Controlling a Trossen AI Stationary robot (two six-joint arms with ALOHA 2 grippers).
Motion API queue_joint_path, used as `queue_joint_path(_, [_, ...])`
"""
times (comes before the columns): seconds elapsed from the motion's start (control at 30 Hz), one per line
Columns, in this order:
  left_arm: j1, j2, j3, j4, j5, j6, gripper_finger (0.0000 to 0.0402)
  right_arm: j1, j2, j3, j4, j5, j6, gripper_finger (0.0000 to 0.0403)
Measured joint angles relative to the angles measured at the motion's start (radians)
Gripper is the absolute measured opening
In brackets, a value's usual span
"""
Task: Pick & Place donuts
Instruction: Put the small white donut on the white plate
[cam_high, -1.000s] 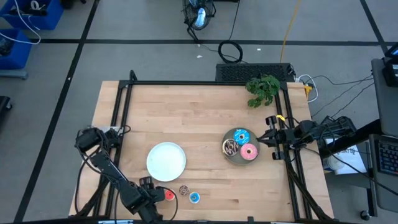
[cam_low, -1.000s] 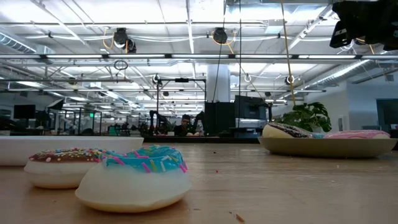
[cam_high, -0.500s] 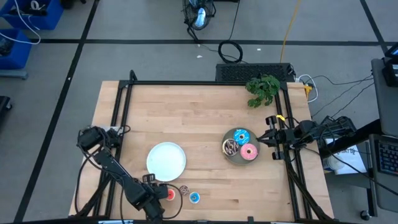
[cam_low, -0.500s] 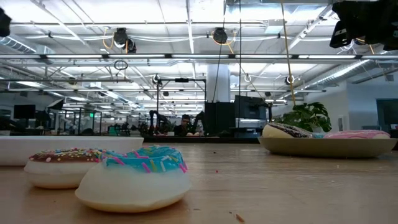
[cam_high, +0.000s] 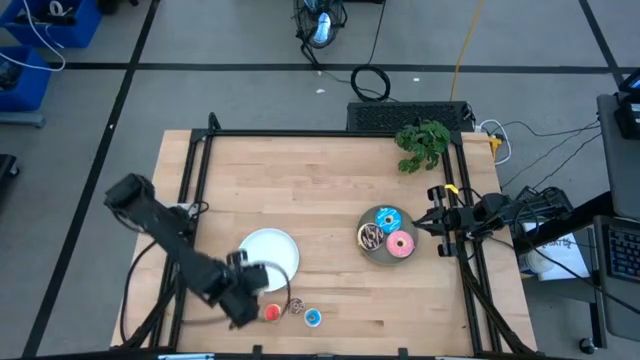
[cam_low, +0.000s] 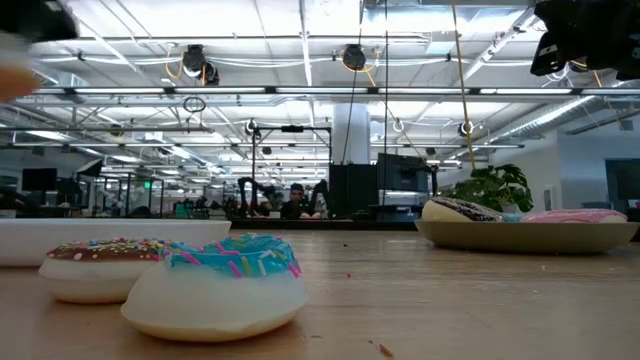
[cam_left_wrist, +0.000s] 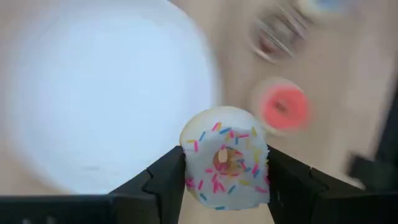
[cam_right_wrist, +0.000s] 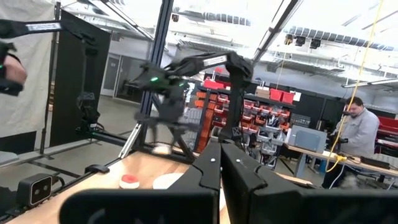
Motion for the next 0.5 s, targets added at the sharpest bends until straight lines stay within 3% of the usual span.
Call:
queue_joint_path(0.13, [0.116, -0.087, 0.000, -0.115, -0.072, -0.021, 0.0191, 0.000, 0.000, 0.000, -0.001, 0.000, 0.000, 0.0000])
queue_joint_path(0.27, [0.241, -0.096, 0.000, -0.200, -0.079, 0.084, 0.0191, 0.000, 0.000, 0.000, -0.002, 0.000, -0.004, 0.0000])
queue_joint_path(0.5, [0.389, -0.017, 0.000, -0.135, -0.049, 0.274, 0.0191, 0.000, 0.000, 0.000, -0.004, 0.000, -0.004, 0.0000])
